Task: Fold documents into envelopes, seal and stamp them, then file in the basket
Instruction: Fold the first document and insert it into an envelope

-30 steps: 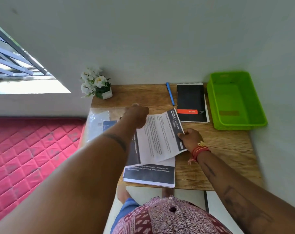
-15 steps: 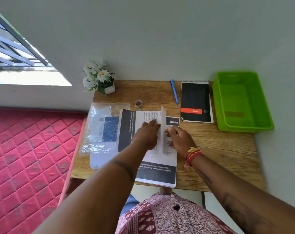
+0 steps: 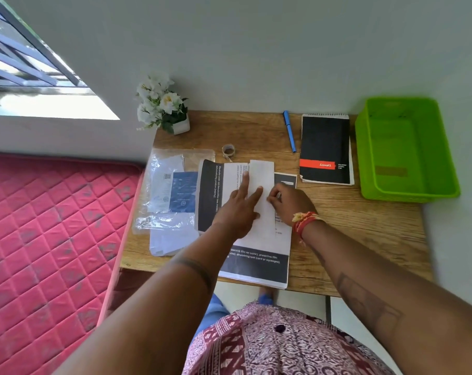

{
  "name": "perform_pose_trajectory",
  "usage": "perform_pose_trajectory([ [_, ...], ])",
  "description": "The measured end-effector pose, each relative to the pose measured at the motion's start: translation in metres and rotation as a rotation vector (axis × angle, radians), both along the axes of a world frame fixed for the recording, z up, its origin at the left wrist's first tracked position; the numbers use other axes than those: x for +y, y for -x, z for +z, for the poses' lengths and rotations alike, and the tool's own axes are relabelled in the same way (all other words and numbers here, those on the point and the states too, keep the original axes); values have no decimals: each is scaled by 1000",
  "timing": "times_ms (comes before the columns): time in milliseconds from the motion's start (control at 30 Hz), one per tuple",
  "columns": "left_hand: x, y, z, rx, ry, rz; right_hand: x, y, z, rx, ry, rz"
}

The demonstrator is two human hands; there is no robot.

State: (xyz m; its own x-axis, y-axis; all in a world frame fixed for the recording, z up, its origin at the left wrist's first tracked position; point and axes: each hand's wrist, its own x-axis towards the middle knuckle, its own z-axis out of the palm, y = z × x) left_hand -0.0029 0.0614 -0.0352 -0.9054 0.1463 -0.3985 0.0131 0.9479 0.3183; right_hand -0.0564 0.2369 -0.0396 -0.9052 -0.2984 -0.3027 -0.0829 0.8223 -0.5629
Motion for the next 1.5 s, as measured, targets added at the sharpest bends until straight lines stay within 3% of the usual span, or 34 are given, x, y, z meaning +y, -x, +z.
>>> perform_pose_trajectory([
  [100, 2, 6, 5, 42, 66, -57, 0, 12, 0, -82, -34, -66],
  [267, 3, 24, 17, -90, 206, -176, -5, 28, 4, -228, 45, -244],
  [533, 11, 24, 17, -117, 318, -198, -9, 40, 13, -333, -63, -206],
  [1033, 10, 21, 16, -127, 308, -166, -1, 3, 13, -190, -235, 124],
  [1500, 8, 21, 16, -147, 309, -191, 12, -23, 14, -109, -281, 283],
])
